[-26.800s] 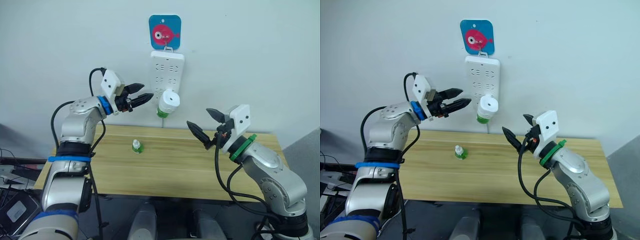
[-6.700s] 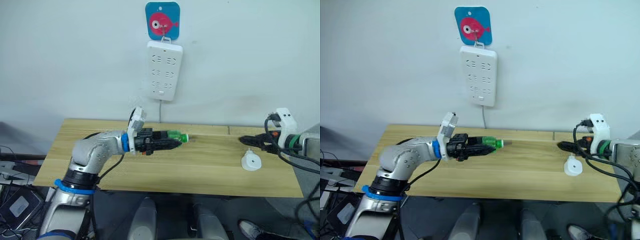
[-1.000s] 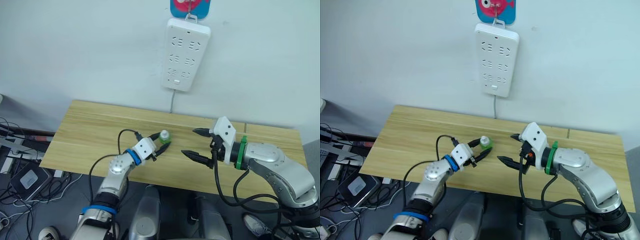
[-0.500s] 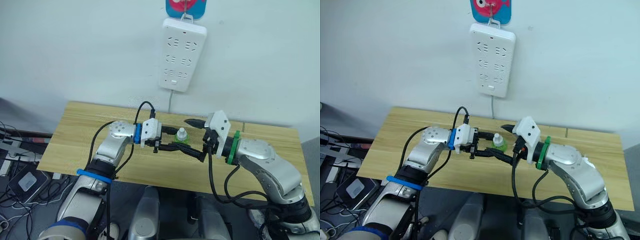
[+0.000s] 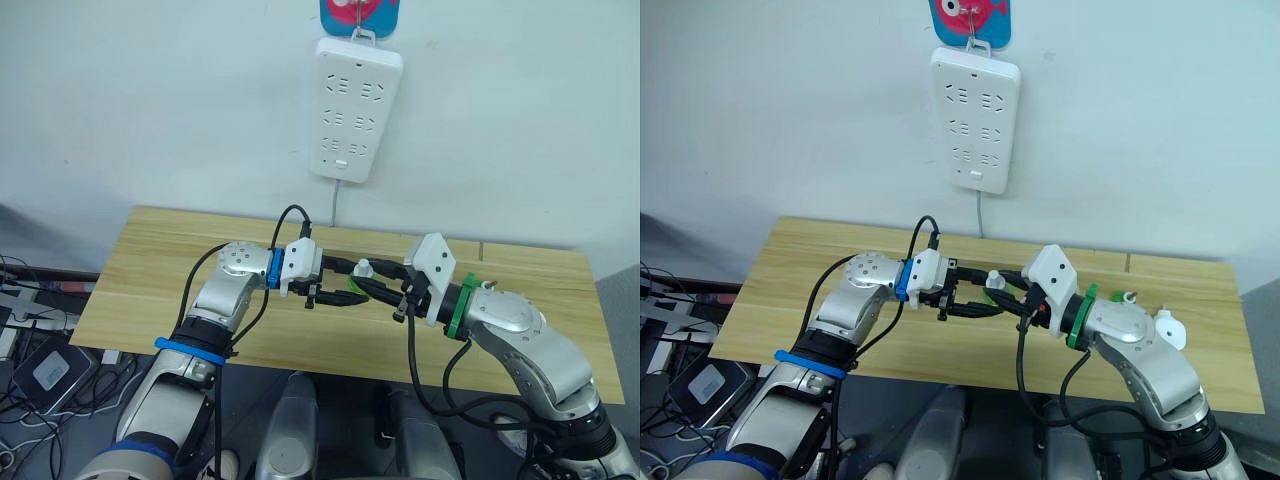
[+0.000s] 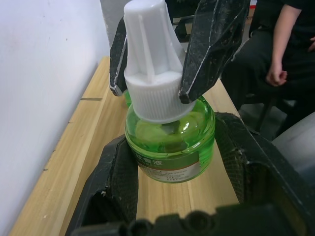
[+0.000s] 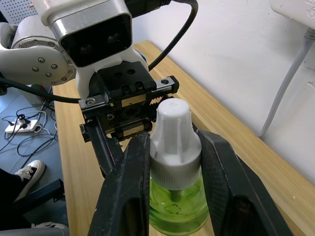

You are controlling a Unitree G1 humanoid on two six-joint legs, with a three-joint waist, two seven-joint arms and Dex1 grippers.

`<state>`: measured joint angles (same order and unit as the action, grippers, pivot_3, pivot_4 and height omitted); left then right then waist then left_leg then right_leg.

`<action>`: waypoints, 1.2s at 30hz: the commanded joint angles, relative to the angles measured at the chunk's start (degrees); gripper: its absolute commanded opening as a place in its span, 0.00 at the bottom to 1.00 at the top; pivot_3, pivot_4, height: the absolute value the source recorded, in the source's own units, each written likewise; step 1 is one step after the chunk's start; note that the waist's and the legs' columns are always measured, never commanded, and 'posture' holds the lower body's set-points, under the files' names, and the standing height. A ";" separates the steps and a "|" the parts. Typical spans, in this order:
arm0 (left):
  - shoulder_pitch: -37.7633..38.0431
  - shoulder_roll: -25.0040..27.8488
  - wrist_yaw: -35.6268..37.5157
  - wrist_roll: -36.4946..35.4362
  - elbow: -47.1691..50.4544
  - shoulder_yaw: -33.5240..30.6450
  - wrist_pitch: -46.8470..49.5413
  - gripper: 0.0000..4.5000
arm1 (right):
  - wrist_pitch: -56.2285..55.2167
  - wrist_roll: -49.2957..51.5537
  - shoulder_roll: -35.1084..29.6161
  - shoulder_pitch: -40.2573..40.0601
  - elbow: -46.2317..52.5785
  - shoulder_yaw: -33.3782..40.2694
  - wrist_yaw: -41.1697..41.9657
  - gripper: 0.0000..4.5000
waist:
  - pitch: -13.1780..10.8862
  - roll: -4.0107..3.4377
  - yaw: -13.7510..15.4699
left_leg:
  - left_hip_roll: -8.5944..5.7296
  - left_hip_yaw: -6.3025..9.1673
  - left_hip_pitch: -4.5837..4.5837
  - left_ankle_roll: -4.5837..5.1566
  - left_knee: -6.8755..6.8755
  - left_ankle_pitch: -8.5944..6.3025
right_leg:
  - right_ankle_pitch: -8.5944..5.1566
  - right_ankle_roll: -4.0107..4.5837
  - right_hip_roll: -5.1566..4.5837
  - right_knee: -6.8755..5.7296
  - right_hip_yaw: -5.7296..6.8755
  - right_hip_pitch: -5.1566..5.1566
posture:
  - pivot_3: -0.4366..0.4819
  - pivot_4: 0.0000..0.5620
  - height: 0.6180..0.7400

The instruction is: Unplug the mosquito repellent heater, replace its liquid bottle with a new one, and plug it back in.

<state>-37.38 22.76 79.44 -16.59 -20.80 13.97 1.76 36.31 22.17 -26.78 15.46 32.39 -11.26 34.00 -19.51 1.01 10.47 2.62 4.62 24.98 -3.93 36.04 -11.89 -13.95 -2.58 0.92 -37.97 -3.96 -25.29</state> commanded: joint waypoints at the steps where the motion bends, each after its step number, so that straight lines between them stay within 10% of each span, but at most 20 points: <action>1: 0.45 0.48 1.80 -0.78 2.74 -0.58 -0.99 0.49 | -1.44 2.54 -0.48 2.25 0.92 0.48 3.99 0.23 | 0.00 0.00 0.02 | 0.00 0.00 0.00 0.00 0.00 0.00 | 0.07 0.11 0.00 -0.01 0.00 0.00 | 0.79 0.46 1.00; 10: 3.05 5.11 12.94 -2.77 9.91 3.39 -4.27 0.49 | -12.67 6.32 -6.41 16.90 -17.02 -4.93 39.43 0.23 | 0.02 -0.01 0.11 | 0.02 0.01 -0.10 0.00 0.02 0.01 | 0.14 0.24 0.01 -0.06 0.04 0.06 | 0.84 0.48 1.00; 17: 1.45 6.10 13.06 -3.29 7.47 4.97 -6.96 0.49 | -21.56 2.04 -3.10 24.32 -30.68 -5.48 45.89 0.23 | 0.03 0.00 0.23 | 0.01 0.03 -0.12 -0.01 0.06 0.01 | 0.17 0.28 0.01 -0.12 0.06 0.07 | 0.86 0.49 1.00; 18: 1.34 5.64 12.95 -3.12 7.15 4.69 -6.90 0.49 | -21.78 2.13 -3.36 24.29 -30.81 -4.86 46.06 0.39 | 0.03 0.00 0.33 | 0.01 0.03 -0.12 -0.01 0.06 0.02 | 0.17 0.28 0.00 -0.12 0.06 0.08 | 0.85 0.49 1.00; 26: 0.54 2.76 9.79 -1.74 4.62 2.78 -7.07 0.49 | -14.31 6.21 -13.04 12.74 -17.33 3.63 41.39 0.99 | 0.03 0.00 0.71 | -0.06 0.06 -0.10 -0.02 0.08 0.02 | 0.19 0.30 -0.06 -0.15 0.07 0.10 | 0.83 0.50 1.00; 36: 0.80 0.07 -0.79 -0.52 3.59 -0.56 -3.57 0.49 | -0.25 3.77 -1.34 -1.45 4.58 6.58 6.07 0.99 | 0.05 0.02 -0.10 | -0.01 0.11 -0.27 -0.03 0.18 0.05 | 0.11 0.23 0.04 -0.87 -0.01 -0.03 | 0.81 0.50 1.00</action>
<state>-36.74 23.21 79.87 -16.60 -18.58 14.97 -2.51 34.53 27.42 -29.51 14.61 32.79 -4.02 46.63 -19.46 1.03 10.36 2.60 4.74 24.71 -3.99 36.22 -11.82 -13.90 -2.46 0.96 -38.87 -3.97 -25.34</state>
